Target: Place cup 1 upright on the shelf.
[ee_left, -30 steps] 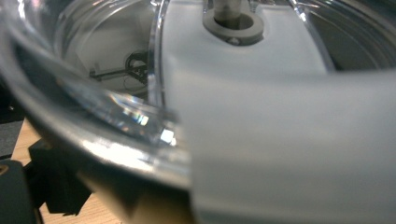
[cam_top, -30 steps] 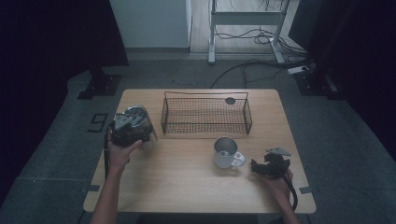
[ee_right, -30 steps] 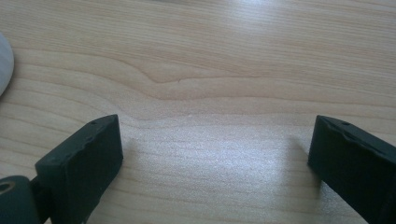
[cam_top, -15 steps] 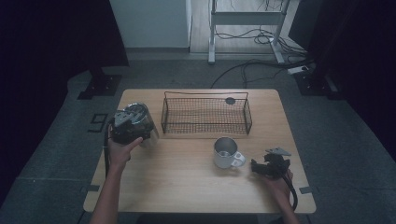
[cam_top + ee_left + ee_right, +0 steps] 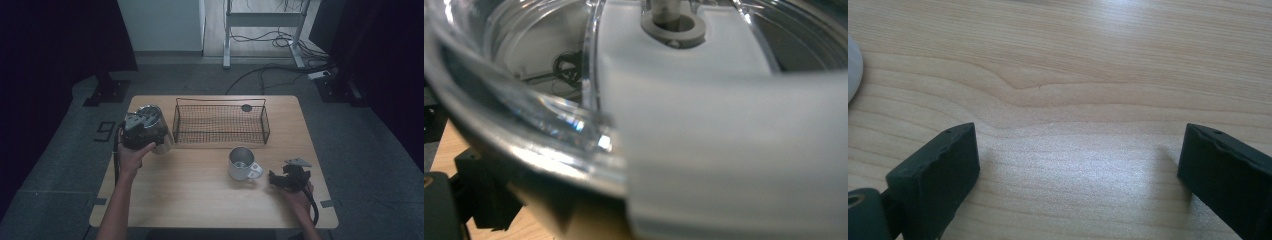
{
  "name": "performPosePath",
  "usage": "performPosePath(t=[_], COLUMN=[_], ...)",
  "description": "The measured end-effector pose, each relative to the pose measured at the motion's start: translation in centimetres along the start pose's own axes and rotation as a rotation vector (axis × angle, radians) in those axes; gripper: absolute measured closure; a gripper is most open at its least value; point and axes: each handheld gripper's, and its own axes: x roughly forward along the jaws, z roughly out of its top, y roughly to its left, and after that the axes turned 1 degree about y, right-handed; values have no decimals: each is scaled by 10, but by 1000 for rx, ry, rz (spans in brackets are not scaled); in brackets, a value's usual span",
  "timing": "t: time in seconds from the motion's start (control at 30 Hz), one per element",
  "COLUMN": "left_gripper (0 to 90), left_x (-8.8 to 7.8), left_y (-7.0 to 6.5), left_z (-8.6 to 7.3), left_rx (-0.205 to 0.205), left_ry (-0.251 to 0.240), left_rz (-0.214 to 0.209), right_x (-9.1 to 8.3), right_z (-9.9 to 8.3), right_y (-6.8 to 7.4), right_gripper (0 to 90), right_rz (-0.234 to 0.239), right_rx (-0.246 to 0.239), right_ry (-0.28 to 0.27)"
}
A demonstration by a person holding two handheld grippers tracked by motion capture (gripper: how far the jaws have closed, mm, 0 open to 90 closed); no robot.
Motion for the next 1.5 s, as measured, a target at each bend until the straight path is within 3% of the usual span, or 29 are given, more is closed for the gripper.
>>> performPosePath(t=[1.1,1.5], left_gripper=[38,38], left_x=[14,21], left_y=[-21,-24], left_z=[28,36], left_rx=[26,19], left_ry=[-13,-16], left_rz=[-29,-38], right_x=[0,0], right_z=[0,0], right_y=[0,0], right_gripper=[34,36], right_rz=[1,2], right_rx=[-1,-3], right_ry=[-1,-2])
